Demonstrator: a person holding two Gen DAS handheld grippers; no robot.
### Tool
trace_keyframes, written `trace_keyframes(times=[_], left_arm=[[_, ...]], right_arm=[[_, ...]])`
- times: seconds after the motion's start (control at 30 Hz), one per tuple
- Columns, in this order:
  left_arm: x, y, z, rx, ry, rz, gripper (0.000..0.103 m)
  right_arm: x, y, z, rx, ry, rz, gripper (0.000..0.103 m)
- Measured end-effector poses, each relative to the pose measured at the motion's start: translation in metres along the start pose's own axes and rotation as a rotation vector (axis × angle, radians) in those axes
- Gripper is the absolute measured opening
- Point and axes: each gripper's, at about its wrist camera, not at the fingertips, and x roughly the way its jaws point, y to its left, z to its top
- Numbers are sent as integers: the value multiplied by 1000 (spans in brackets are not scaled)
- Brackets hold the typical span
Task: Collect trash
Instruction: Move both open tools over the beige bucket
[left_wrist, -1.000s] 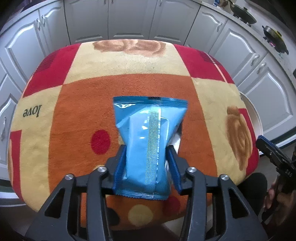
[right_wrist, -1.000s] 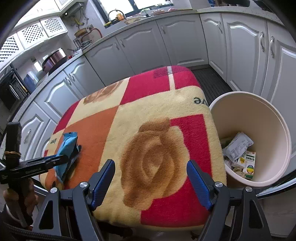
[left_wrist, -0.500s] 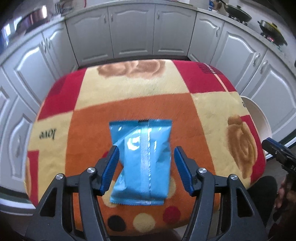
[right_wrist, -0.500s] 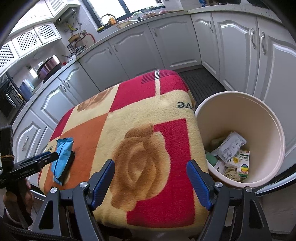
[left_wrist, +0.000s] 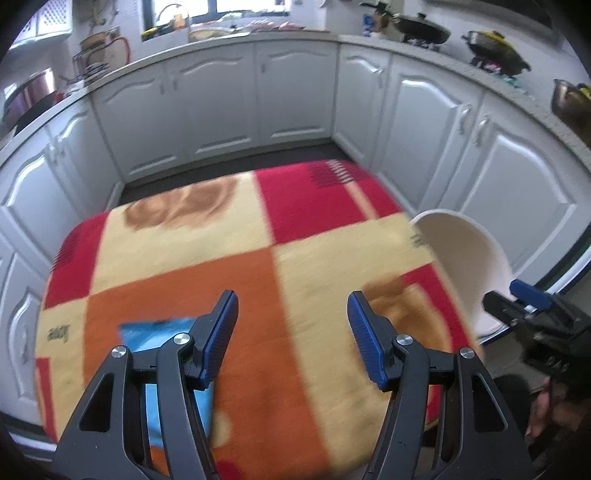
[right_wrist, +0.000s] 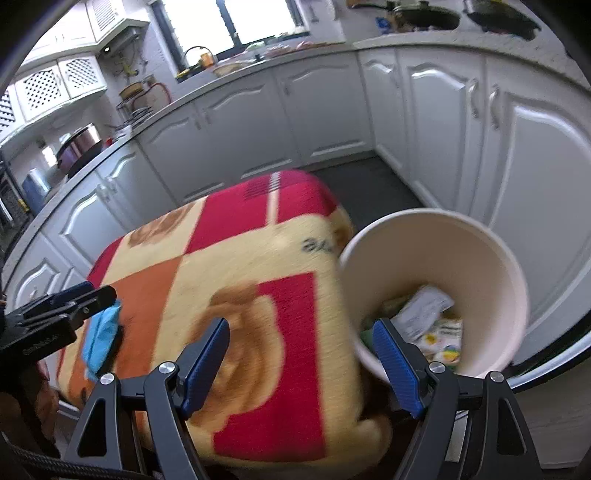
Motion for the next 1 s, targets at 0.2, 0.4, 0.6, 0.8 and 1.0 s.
trace_keyframes(times=[0.2, 0.4, 0.6, 0.8, 1.0], left_arm=[[1, -51, 23, 44, -76, -48, 62], [0, -89, 31, 90, -132, -71, 75], [3, -109, 34, 131, -150, -78, 77], [3, -118, 37, 134, -169, -86, 77], [-5, -122, 38, 133, -203, -103, 77]], right_arm=[[-21, -29, 14, 20, -78, -95, 83], [-40, -53, 21, 47, -124, -150, 84], [-56, -70, 21, 73, -176, -199, 89], [-67, -73, 22, 69, -223, -241, 90], [-81, -72, 23, 53, -275, -270, 91]])
